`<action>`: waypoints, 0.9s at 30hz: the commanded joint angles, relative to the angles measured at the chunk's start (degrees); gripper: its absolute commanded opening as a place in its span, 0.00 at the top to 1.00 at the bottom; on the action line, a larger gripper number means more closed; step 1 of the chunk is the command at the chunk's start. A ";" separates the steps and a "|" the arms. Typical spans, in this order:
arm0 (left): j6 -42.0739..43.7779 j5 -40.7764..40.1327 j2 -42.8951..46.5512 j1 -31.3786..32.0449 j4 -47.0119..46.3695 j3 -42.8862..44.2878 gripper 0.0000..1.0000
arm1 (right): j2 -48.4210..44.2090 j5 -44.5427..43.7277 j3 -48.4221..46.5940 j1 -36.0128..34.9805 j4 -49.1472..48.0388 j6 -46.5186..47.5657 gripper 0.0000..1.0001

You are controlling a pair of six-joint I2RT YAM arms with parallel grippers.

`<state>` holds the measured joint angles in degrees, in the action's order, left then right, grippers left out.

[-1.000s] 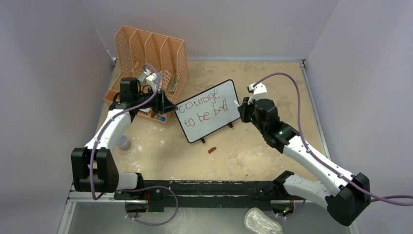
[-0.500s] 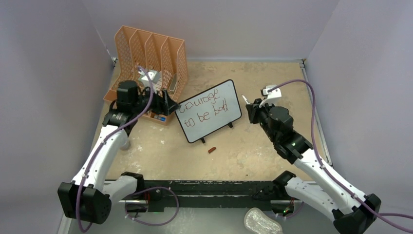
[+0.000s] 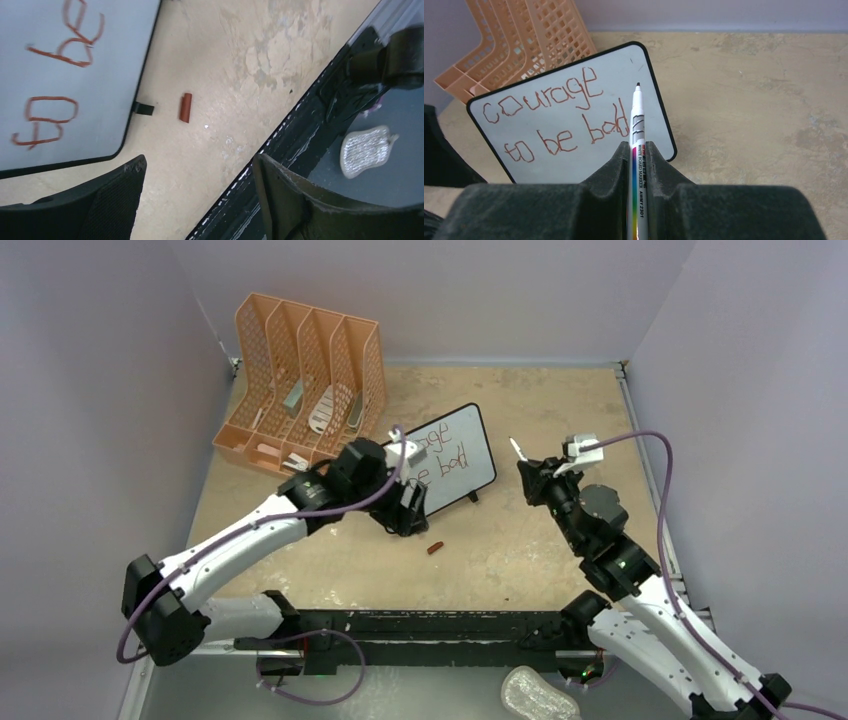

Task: Write a sentence on the whiteboard
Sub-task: Close the whiteboard marker at the center of the board.

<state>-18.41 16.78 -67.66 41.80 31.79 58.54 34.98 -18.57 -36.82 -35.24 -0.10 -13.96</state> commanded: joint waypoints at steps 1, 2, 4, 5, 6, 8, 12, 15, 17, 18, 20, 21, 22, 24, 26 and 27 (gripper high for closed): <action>-1.11 -9.71 -4.36 8.02 1.56 3.46 0.26 | -2.86 -1.34 0.96 -0.10 -3.71 -1.55 1.00; -1.10 -11.11 -6.03 9.78 1.67 3.62 0.26 | -3.35 -1.38 1.17 -0.09 -3.81 -1.78 1.00; -1.14 -14.15 -9.54 13.16 2.18 4.21 0.28 | -4.01 -1.67 1.48 -0.13 -3.86 -1.95 1.00; -1.25 -15.99 -11.29 15.41 2.48 4.62 0.29 | -4.25 -1.81 1.48 -0.12 -3.98 -1.95 1.00; -1.27 -17.85 -12.89 16.85 2.75 4.97 0.29 | -4.42 -1.96 1.61 -0.09 -4.15 -1.84 1.00; -0.79 -20.74 -15.84 18.71 2.86 5.58 0.31 | -4.42 -2.17 1.62 -0.09 -4.37 -1.70 1.00; 0.98 -21.41 -21.10 19.26 2.22 6.47 0.39 | -3.97 -2.14 1.51 -0.09 -4.43 -1.67 1.00; 2.36 -20.98 -24.10 19.24 1.26 6.41 0.44 | -3.96 -2.48 1.42 -0.10 -4.31 -1.55 1.00; 3.10 -20.74 -25.92 19.25 0.77 6.50 0.46 | -4.02 -2.49 1.32 -0.10 -4.21 -1.60 1.00; 3.82 -20.31 -26.89 19.20 0.35 6.57 0.47 | -3.96 -2.53 1.41 -0.10 -4.21 -1.58 1.00; 5.24 -19.08 -28.31 19.19 -0.82 6.79 0.52 | -3.77 -2.61 1.50 -0.09 -4.29 -1.60 1.00; 5.91 -18.61 -29.03 19.19 -1.00 6.99 0.54 | -3.51 -2.61 1.46 -0.13 -4.25 -1.51 1.00; 6.34 -18.47 -29.92 19.15 -0.87 7.40 0.55 | -3.31 -2.66 1.41 -0.10 -4.15 -1.49 1.00; 7.02 -17.98 -31.53 19.04 -0.60 8.23 0.56 | -3.09 -3.00 1.14 -0.09 -3.96 -1.47 1.00; 7.53 -17.09 -32.64 18.66 -0.72 8.91 0.57 | -3.16 -3.05 1.23 -0.10 -4.12 -1.52 1.00; 7.77 -17.05 -33.17 18.40 -0.85 9.14 0.58 | -3.17 -3.05 1.30 -0.11 -4.21 -1.59 1.00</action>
<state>-13.34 -1.69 -99.48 61.01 32.91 64.34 31.83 -20.12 -35.31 -35.24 -1.21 -15.03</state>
